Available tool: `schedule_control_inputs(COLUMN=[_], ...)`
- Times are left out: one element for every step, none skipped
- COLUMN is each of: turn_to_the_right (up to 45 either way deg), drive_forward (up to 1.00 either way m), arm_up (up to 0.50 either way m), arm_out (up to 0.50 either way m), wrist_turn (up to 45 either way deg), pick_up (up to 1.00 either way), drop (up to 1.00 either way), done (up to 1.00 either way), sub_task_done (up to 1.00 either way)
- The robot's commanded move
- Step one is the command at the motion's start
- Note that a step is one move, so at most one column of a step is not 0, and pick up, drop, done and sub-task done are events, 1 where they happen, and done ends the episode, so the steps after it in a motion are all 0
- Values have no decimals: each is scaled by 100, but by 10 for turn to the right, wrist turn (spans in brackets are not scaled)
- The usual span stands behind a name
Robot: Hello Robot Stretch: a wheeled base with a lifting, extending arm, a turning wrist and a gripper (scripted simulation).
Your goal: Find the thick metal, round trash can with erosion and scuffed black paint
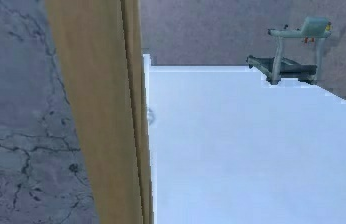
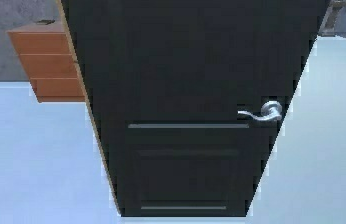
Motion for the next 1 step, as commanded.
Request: schedule_control_inputs(turn_to_the_right=[450], drive_forward=[0], arm_up=[0], arm_out=[0], wrist_turn=[0], pick_up=[0], drop=[0], done=[0], sub_task_done=[0])
